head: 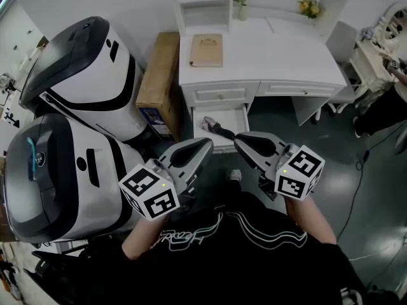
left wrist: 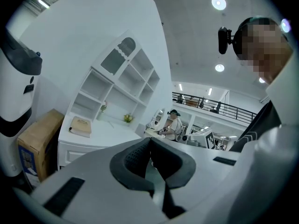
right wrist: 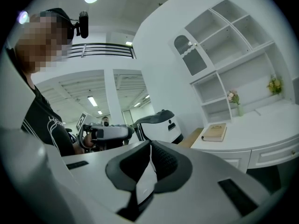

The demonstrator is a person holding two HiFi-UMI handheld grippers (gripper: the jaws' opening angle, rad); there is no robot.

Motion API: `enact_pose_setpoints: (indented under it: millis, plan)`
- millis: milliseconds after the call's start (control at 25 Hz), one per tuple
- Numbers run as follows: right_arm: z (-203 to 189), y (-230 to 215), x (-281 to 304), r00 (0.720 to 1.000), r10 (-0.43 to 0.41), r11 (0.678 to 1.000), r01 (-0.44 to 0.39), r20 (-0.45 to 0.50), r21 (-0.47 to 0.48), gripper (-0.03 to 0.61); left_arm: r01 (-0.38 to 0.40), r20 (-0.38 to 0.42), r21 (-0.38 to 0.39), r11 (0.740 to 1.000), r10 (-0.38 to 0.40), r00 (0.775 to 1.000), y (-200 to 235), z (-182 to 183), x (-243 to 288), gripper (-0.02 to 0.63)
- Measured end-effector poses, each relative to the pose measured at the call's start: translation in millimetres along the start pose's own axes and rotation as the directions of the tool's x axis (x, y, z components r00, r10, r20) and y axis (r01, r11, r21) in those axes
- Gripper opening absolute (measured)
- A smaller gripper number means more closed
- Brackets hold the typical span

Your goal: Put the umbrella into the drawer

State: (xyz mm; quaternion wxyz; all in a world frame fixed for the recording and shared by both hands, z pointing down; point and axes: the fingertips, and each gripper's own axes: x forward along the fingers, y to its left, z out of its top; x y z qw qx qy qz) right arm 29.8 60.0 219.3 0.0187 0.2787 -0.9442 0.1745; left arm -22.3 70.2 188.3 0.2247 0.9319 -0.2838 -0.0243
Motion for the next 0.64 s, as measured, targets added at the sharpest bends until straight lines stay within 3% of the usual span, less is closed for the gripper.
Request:
enact_pose_setpoints:
  millis: [640]
  plan:
    - [-10.1,-12.4,5.5,1.0,-0.022,1.0,0.022,-0.004,0.008,0.048,-0.017,-0.029,-0.003,1.0,0.017,0.999,16.7,-8.6,8.8,0.02]
